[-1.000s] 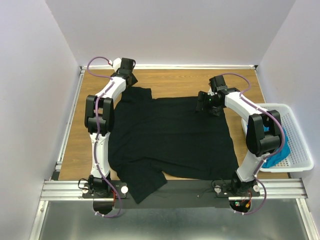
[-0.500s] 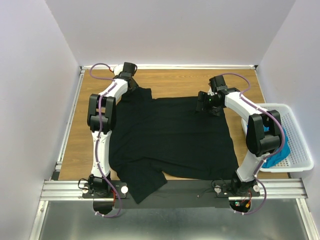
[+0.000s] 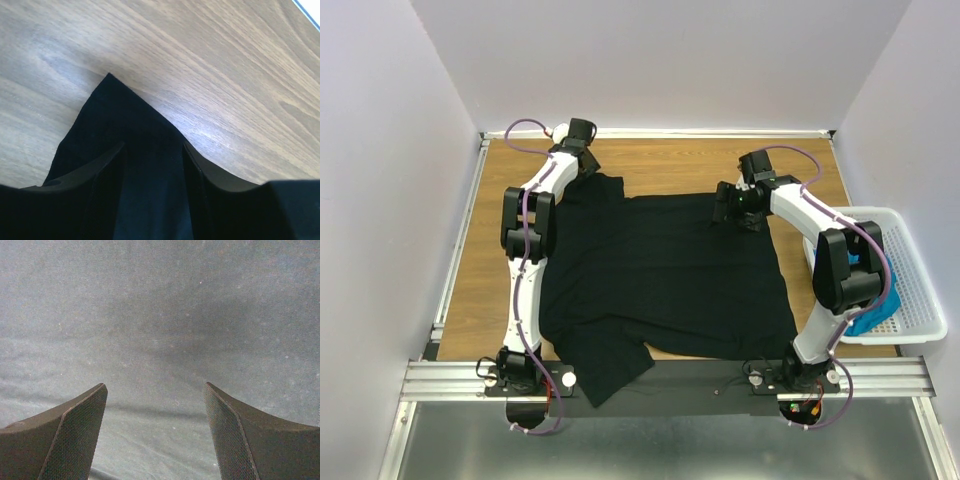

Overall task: Fold and stack the t-shirts
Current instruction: Flatten the tshirt out, then fold the tshirt

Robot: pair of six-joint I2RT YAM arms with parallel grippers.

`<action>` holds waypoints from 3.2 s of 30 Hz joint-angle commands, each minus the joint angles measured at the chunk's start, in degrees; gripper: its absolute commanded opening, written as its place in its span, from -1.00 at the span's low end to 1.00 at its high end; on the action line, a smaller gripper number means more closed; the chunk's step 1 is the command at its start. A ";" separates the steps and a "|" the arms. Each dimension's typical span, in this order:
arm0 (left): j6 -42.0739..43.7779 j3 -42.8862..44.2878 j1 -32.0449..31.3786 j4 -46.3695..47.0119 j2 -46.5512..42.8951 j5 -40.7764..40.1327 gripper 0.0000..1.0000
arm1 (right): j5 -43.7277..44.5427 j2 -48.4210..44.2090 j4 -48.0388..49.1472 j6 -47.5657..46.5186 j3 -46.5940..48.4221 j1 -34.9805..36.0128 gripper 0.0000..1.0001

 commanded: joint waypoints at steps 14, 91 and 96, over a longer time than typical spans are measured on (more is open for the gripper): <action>5.85 4.18 -1.76 -1.26 3.11 5.03 0.10 | 2.01 -4.15 0.16 0.64 -1.46 -0.18 0.70; 21.40 -36.86 11.43 10.86 -31.43 5.99 0.59 | 4.74 27.32 4.29 -12.81 31.93 -15.03 -0.03; 21.58 -37.56 11.43 10.95 -31.60 6.35 0.59 | 3.07 27.40 4.29 -14.65 32.02 -15.03 -0.02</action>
